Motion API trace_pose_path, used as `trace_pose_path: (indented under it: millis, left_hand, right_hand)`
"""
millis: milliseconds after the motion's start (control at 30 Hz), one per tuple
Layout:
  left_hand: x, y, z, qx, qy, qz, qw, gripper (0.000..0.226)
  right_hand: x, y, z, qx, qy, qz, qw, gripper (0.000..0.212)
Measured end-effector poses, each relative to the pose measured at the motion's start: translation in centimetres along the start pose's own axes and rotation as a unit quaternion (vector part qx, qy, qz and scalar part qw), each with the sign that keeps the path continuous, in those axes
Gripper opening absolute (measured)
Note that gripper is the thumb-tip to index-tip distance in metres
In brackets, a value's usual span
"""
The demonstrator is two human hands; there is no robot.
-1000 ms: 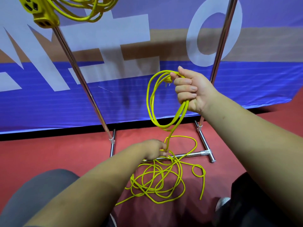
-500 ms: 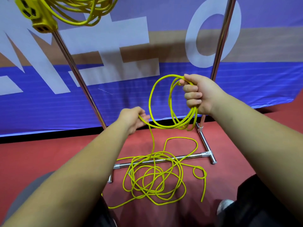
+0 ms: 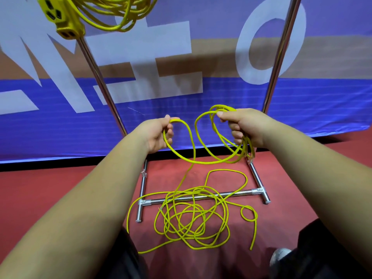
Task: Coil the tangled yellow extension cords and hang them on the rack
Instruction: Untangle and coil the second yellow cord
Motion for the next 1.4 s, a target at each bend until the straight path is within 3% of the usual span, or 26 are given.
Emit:
trace_pose_path:
  millis: [67, 167, 300, 400, 500, 567, 633, 700, 733, 767, 800, 867, 933, 967, 1233, 1300, 1400]
  left_hand:
    - [0.6, -0.2, -0.9, -0.002, -0.045, 0.005, 0.999, 0.032]
    - [2.5, -1.5, -2.9, 0.021, -0.138, 0.090, 0.986, 0.029]
    - [4.6, -3.6, -4.8, 0.089, -0.213, 0.160, 0.960, 0.024]
    - [4.6, -3.9, -5.1, 0.114, -0.221, 0.147, 0.957, 0.023]
    - [3.5, -2.6, -4.8, 0.104, -0.219, 0.068, 0.968, 0.025]
    - [2.8, -1.2, -4.3, 0.009, -0.217, -0.037, 0.976, 0.027]
    - [2.3, 0.3, -3.8, -0.182, -0.201, -0.168, 0.948, 0.026]
    - [1.9, 1.4, -3.0, -0.405, -0.145, -0.277, 0.859, 0.023]
    - [1.7, 1.5, -2.4, -0.490, -0.102, -0.298, 0.813, 0.026]
    - [1.6, 1.0, -1.9, -0.544, -0.068, -0.275, 0.790, 0.029]
    - [1.5, -0.1, -1.1, -0.567, -0.066, -0.206, 0.795, 0.028]
    - [2.2, -3.7, 1.0, -0.534, -0.089, 0.016, 0.841, 0.017]
    - [3.9, -6.8, 2.3, -0.521, -0.115, 0.170, 0.829, 0.009]
    - [4.2, -7.7, 2.6, -0.524, -0.137, 0.194, 0.818, 0.007]
    - [3.7, -8.4, 1.5, -0.420, -0.235, 0.063, 0.874, 0.009]
    - [3.9, -8.3, 1.2, -0.365, -0.232, 0.027, 0.901, 0.011]
    - [4.4, -9.0, 1.2, -0.269, -0.196, 0.040, 0.942, 0.017]
  right_hand:
    - [-0.4, 0.2, -0.3, 0.013, 0.004, -0.026, 1.000, 0.025]
    - [-1.0, 0.5, -1.2, 0.017, 0.010, -0.069, 0.997, 0.021]
    - [-1.2, -1.1, -3.0, -0.001, -0.022, -0.031, 0.999, 0.018]
    - [-0.8, -3.4, -3.8, 0.018, -0.045, 0.038, 0.998, 0.026]
    - [-0.1, -5.4, -4.1, -0.034, -0.056, 0.075, 0.995, 0.019]
    - [0.1, -6.0, -4.4, -0.063, -0.058, 0.078, 0.993, 0.020]
    - [0.0, -6.2, -4.6, -0.058, -0.051, 0.064, 0.995, 0.022]
    - [0.1, -6.3, -4.7, -0.053, -0.042, 0.042, 0.997, 0.019]
    - [0.2, -6.4, -4.6, -0.058, -0.035, 0.029, 0.997, 0.018]
    - [0.1, -6.4, -4.5, -0.068, -0.027, 0.012, 0.997, 0.018]
    - [0.1, -6.3, -4.4, -0.080, -0.017, -0.006, 0.997, 0.020]
    - [-0.3, -5.9, -4.1, -0.102, 0.002, -0.045, 0.994, 0.023]
    - [-0.8, -5.3, -3.6, -0.127, 0.018, -0.079, 0.989, 0.026]
    - [-0.9, -5.0, -3.3, -0.143, 0.022, -0.092, 0.985, 0.027]
    - [-1.4, -3.5, -2.4, -0.246, 0.029, -0.124, 0.961, 0.030]
    - [-1.2, -3.5, -2.6, -0.243, 0.009, -0.118, 0.963, 0.033]
    - [-1.2, -3.5, -2.8, -0.247, 0.002, -0.111, 0.963, 0.035]
Point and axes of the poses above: each hand's wrist, its own x-axis away from the middle knuckle, its own y-axis out of the back of the hand, z = x × y, the point moved 5 cm from there along -x, towards the middle knuckle, and after that the axes turned 15 degrees about -x, right-handed, at the moved point
